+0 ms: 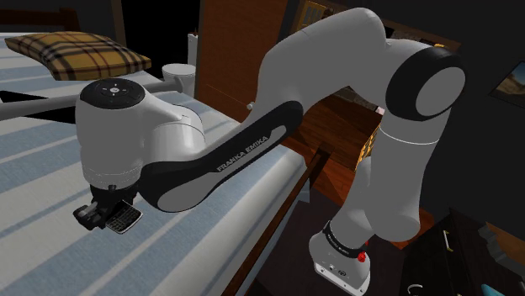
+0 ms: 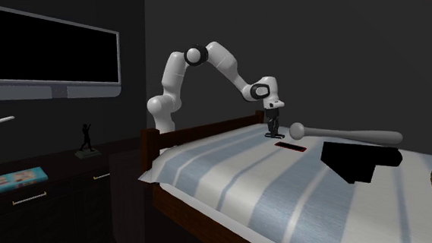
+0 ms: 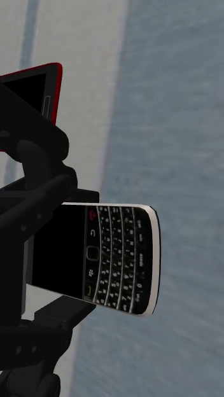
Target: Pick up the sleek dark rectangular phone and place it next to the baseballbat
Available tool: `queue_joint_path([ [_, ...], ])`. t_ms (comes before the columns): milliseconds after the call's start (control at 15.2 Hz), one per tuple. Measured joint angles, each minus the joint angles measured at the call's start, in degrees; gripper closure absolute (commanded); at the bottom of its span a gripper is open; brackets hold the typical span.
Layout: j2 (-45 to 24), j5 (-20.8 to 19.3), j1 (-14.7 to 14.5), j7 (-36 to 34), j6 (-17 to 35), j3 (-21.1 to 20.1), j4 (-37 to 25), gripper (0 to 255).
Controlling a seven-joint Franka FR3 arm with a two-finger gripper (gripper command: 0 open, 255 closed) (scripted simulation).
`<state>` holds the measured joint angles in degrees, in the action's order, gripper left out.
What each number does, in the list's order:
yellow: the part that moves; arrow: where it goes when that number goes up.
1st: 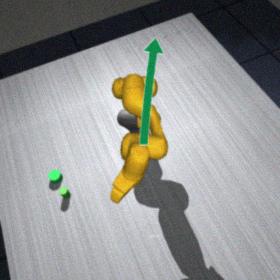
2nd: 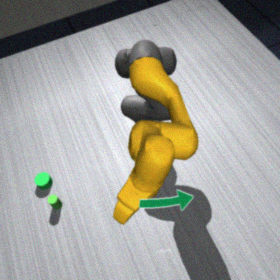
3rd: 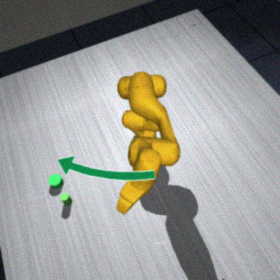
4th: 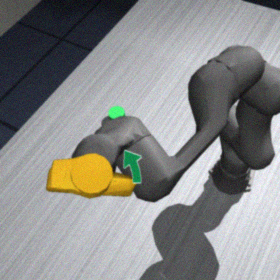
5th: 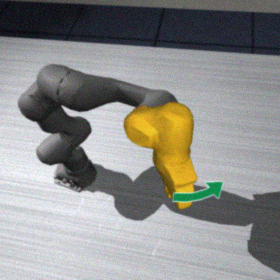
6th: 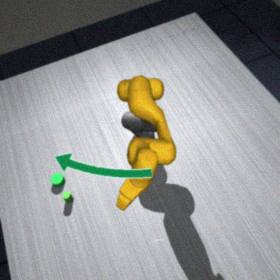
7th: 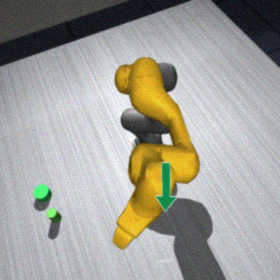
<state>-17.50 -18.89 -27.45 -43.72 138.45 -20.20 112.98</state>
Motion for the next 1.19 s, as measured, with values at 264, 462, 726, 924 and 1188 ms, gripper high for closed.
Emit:
queue_joint_path([
  [264,-0.02,-0.01,-0.01,-0.01,0.02,0.0,-0.01,0],
  [462,-0.02,-0.02,-0.01,-0.01,0.02,0.0,-0.01,0],
  [726,1.83,1.22,0.33,0.86,-1.74,-0.54,-0.12,0],
  [924,4.54,3.04,0.57,1.94,-4.76,-1.33,-0.73,0],
  [1188,5.21,3.44,0.69,2.21,-5.14,-1.44,-0.46,0],
])
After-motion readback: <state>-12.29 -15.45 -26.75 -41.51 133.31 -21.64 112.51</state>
